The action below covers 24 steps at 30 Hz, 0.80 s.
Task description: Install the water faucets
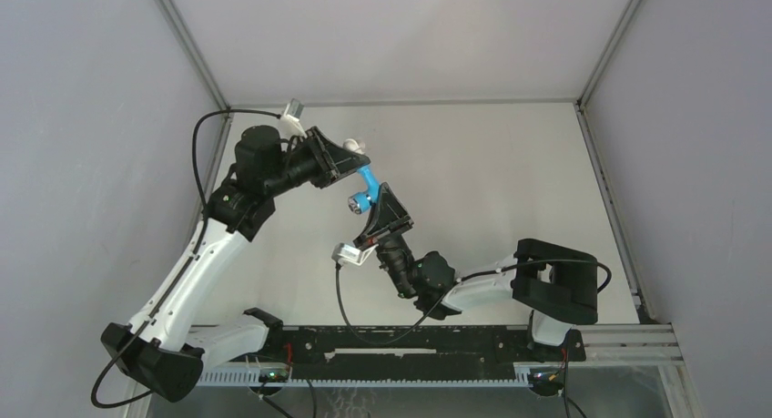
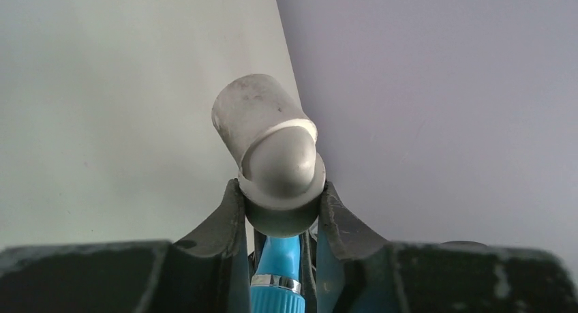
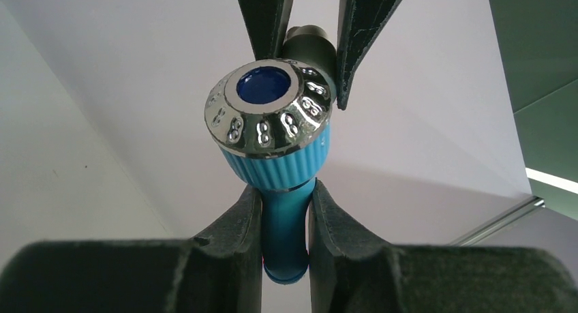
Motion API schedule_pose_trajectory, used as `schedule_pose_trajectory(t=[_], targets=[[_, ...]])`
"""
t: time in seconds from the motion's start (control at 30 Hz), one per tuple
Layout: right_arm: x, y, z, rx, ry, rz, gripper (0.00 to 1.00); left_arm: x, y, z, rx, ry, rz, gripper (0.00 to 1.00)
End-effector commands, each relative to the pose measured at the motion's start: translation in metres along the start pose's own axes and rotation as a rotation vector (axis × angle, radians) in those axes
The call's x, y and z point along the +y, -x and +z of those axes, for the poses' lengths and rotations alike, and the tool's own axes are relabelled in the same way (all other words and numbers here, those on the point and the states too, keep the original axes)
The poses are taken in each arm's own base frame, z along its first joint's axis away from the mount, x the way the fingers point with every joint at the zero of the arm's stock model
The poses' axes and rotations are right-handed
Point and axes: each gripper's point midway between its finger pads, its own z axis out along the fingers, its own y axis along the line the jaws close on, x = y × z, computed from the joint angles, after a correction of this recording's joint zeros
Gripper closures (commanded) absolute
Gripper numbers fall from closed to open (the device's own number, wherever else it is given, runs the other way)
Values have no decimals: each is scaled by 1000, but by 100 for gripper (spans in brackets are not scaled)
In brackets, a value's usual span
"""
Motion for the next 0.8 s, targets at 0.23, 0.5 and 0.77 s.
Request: schedule_pose_trajectory(t=[0.23,0.5,0.77], targets=[[-38,31,-12,-130,-60,381,100,-37,12,-9,-34,-138,61,100],[-10,38,-16,-93,10,340,80,-33,15,-6,-64,-132,64,100],[49,6,-47,90,162,343,0,8,22,33,-118,-95,96,100]])
